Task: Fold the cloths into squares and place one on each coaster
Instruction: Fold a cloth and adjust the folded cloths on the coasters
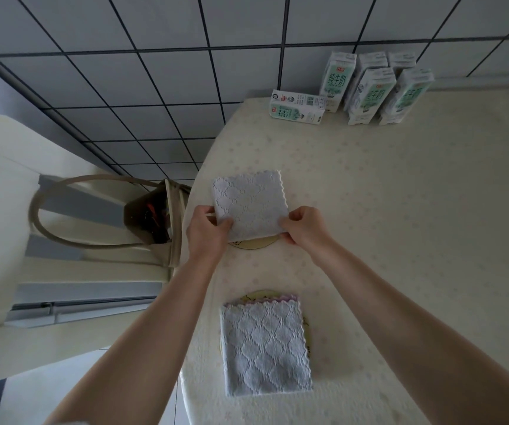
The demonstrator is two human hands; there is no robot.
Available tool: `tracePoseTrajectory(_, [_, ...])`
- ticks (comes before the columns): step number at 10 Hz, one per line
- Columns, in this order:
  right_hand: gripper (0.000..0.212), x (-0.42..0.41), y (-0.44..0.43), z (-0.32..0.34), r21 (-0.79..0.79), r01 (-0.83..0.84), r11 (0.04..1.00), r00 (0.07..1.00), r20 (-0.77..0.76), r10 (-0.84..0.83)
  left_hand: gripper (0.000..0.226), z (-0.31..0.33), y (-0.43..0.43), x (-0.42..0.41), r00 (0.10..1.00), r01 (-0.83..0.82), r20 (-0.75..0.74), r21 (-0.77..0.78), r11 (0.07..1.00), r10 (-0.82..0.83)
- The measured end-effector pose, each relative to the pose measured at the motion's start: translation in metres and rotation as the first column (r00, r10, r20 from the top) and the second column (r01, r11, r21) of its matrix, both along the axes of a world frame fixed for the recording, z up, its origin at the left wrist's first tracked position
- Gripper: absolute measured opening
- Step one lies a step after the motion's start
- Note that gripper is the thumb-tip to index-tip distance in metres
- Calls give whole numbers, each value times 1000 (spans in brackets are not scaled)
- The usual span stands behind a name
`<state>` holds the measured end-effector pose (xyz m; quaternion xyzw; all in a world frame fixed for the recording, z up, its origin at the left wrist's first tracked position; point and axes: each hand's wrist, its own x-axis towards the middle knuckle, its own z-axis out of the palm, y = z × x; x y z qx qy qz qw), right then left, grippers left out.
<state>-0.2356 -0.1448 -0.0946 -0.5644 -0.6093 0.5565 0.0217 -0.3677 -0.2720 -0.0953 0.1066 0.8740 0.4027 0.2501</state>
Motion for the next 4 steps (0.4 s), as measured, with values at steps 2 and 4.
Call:
tracePoseTrajectory(2, [25, 6, -5, 4, 90, -74, 993, 995, 72, 68, 43, -2, -11, -1, 998, 15, -53, -55, 998, -18])
tracePoseTrajectory(4, [8, 21, -15, 11, 108, -196, 975, 957, 237, 166, 39, 8, -29, 4, 995, 93, -7, -163, 982, -95])
